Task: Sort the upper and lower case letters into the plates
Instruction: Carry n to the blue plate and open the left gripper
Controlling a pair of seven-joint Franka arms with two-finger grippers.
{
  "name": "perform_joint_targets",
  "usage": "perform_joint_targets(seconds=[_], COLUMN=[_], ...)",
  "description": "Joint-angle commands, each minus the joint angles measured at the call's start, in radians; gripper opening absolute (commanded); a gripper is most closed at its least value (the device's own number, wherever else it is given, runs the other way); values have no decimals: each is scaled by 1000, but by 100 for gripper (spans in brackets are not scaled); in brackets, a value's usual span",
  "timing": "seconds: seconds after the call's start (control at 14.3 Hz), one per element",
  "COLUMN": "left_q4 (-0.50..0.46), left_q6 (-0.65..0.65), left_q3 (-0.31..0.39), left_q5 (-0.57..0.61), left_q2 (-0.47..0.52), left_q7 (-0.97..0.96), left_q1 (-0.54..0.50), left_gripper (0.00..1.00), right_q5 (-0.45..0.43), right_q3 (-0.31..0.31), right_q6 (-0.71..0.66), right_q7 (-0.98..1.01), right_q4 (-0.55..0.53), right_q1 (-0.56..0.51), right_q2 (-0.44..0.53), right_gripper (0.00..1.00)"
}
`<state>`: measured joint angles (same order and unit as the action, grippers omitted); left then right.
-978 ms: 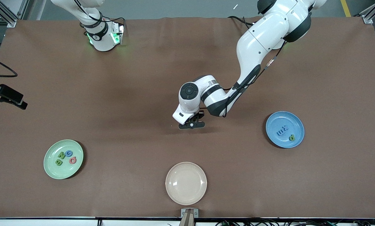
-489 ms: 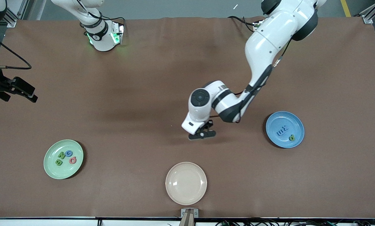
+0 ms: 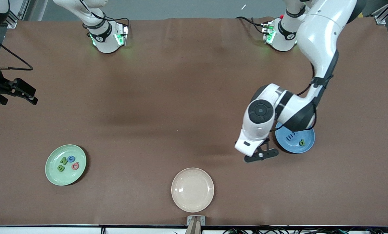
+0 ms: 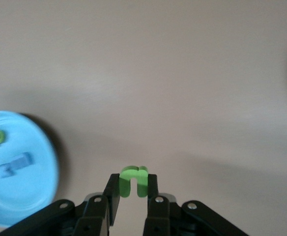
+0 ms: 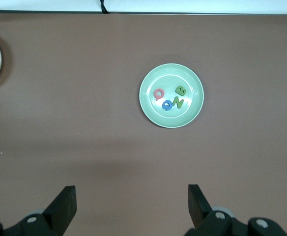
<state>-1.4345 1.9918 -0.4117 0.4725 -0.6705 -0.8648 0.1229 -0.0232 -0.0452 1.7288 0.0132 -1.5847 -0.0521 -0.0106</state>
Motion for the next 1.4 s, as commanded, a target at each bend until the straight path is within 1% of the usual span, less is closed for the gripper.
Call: perform_joint_targets(seconds=[0.0, 0.21, 0.28, 0.35, 0.49, 0.56, 0.63, 0.77, 0.84, 0.91, 0.98, 1.05, 1.12, 1.19, 1.33], left_q4=[-180, -266, -297, -320, -342, -356, -378, -391, -389, -389, -388, -382, -376, -362, -325], left_q6=[10, 10, 12, 22, 35, 35, 35, 36, 38, 48, 54, 56, 55, 45, 30], left_q3=[-1, -6, -9, -28, -142, -189, -209, -210, -210, -210, -208, -207, -208, -210, -214], left_q5=[12, 15, 8, 0, 0, 0, 0, 0, 0, 0, 5, 14, 12, 12, 12], left_q2=[83, 129, 143, 146, 131, 120, 106, 94, 91, 80, 75, 77, 89, 101, 127], left_q7=[12, 45, 84, 125, 155, 164, 196, 210, 208, 208, 208, 195, 193, 205, 207], left_q1=[-64, -169, -227, -285, -449, -521, -573, -595, -595, -595, -595, -591, -594, -597, -591], left_gripper=[0, 0, 0, 0, 0, 3, 5, 9, 13, 22, 34, 54, 79, 99, 100], right_q5=[-20, -17, -17, -17, -17, -17, -17, -17, -17, -17, -14, -12, -12, -11, -11], right_q3=[-8, -12, -13, -13, -12, -10, -10, -10, -10, -10, -10, -10, -10, -10, -12], right_q6=[-29, -46, -48, -48, -49, -51, -48, -46, -48, -51, -58, -60, -60, -61, -60], right_q7=[8, 5, 7, 7, 14, 16, 16, 5, 5, 2, 2, 2, 2, 4, 4], right_q4=[-11, -15, -15, -12, -12, -12, -11, -9, -2, 8, 8, 8, 8, 6, 8], right_q1=[-5, -8, -5, -6, -14, -15, -17, -17, -17, -17, -17, -17, -17, -15, -15], right_q2=[27, 26, 27, 26, 27, 27, 27, 27, 27, 27, 27, 27, 27, 27, 27], right_gripper=[100, 100, 100, 100, 100, 100, 100, 100, 100, 100, 100, 100, 100, 100, 100])
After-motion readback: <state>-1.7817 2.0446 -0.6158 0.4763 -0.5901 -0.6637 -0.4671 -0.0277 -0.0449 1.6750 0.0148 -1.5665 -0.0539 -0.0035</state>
